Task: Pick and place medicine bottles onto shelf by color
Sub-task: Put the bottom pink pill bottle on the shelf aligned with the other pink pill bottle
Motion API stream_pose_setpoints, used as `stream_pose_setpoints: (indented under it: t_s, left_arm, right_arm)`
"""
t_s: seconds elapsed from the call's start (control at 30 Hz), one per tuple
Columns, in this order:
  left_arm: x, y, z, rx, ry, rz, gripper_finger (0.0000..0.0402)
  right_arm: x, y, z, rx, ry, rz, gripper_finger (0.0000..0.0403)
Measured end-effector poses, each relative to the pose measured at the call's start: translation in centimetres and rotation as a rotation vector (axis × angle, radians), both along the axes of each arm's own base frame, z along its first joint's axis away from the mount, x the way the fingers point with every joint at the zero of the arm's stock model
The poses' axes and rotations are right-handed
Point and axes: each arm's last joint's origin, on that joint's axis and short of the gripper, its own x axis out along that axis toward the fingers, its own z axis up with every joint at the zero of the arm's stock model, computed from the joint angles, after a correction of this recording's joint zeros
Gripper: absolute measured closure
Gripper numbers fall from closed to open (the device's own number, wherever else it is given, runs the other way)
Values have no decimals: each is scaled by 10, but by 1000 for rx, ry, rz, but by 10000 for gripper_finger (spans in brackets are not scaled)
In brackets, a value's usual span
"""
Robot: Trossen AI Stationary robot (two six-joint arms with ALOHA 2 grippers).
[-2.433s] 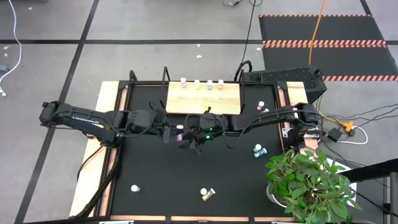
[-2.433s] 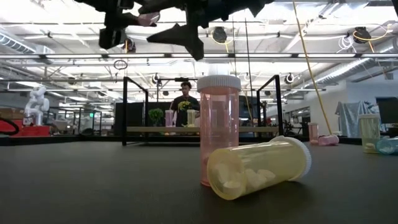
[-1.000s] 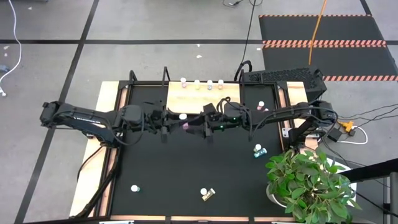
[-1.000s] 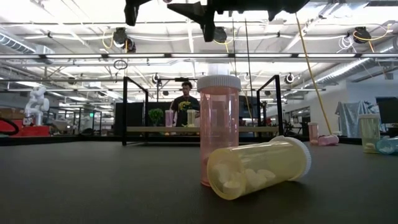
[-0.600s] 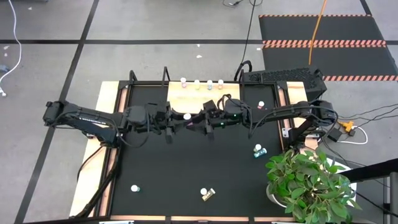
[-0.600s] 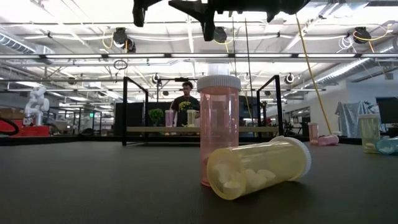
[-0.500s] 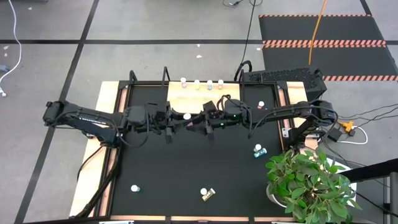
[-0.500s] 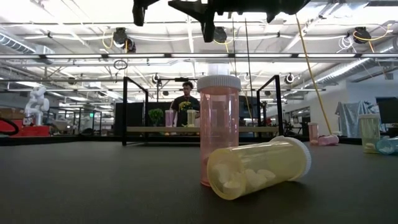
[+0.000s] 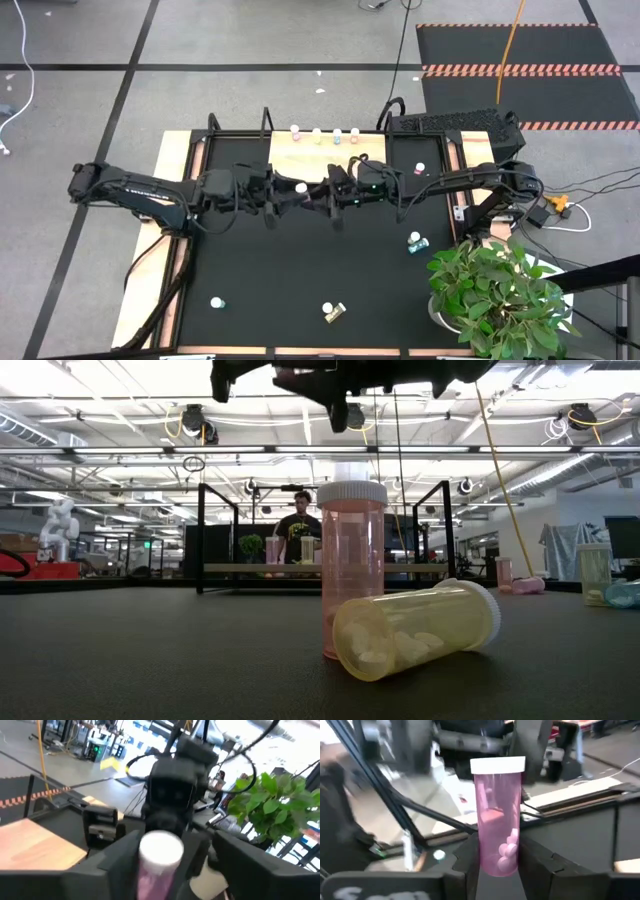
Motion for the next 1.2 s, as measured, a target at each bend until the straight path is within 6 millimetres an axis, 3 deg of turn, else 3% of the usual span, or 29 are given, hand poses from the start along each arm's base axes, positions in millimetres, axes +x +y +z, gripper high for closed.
stream_pose_setpoints:
  t_s: [0.17,0.3,0.5,0.6,0.9,1.2]
  left_arm:
    - [-10,9,3,-81,27,-12,70]
    - [-11,11,12,-38,184,-56,56]
    - [-8,13,53,209,587,-85,83]
    - [0,17,71,294,681,-111,98]
    - [51,23,61,360,820,-330,128]
    - [50,34,61,338,869,-346,174]
  right_arm:
    - [0,2,-3,-151,12,-17,298]
    - [-1,2,-6,-196,38,-9,297]
    - [-2,2,-13,-230,114,9,297]
    - [-3,2,-15,-238,131,13,297]
    - [-3,2,-16,-239,139,14,297]
    - [-3,1,-17,-218,152,9,297]
